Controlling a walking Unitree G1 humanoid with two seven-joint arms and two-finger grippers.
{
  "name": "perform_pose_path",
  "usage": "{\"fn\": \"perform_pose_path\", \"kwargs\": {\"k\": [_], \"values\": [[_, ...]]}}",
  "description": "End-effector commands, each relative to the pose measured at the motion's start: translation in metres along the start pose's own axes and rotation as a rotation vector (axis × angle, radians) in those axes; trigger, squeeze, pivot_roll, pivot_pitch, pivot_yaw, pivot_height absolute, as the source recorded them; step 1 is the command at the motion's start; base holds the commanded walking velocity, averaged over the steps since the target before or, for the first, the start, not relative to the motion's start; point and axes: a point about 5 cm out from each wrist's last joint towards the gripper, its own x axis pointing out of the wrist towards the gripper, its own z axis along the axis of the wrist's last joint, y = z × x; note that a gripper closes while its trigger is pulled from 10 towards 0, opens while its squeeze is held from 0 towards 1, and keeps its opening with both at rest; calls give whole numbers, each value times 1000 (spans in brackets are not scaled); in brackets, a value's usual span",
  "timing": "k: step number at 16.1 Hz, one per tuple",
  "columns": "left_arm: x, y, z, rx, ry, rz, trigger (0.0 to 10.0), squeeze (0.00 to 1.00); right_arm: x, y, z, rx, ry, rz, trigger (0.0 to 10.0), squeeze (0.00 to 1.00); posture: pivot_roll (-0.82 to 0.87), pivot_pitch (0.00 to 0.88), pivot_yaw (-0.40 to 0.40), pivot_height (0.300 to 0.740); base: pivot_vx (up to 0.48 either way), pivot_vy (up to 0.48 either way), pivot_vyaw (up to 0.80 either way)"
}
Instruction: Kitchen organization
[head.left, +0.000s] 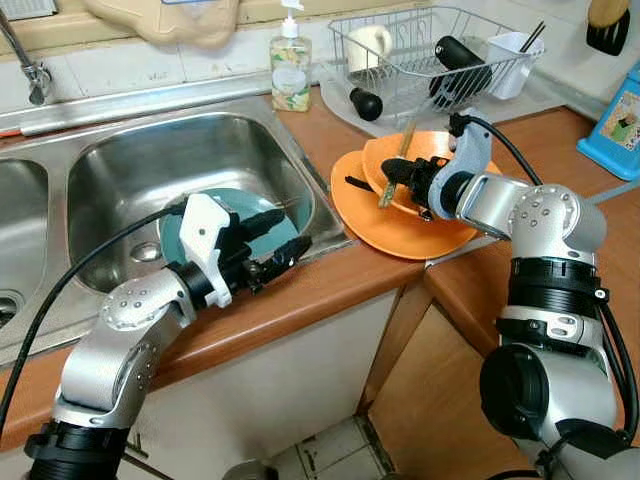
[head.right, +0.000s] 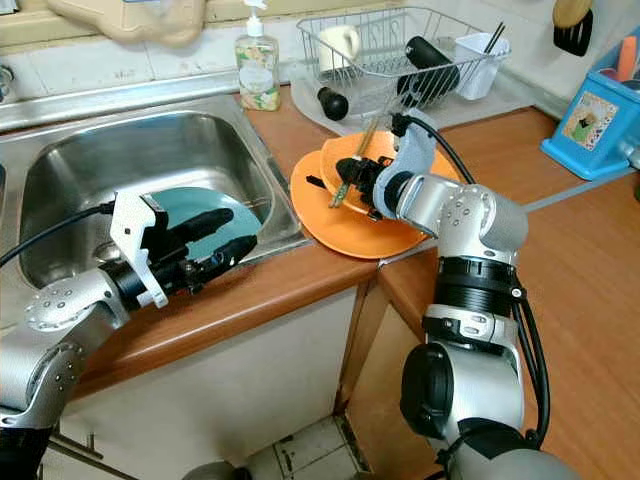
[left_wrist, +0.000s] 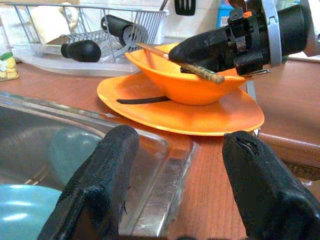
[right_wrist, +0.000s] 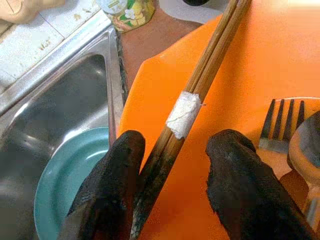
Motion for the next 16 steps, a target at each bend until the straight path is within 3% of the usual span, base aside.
{"fn": "perform_pose_path", "kwargs": {"k": [1, 16], "values": [[0, -3, 2, 12, 1, -13, 10000, 0, 1, 0, -1, 26, 0, 13, 0, 0, -82, 0, 25, 740, 0, 0, 0], [0, -1, 2, 3, 1, -7, 10000, 0, -1, 2, 5, 252, -69, 135, 0, 0, -84, 0, 35, 740, 0, 0, 0]]}}
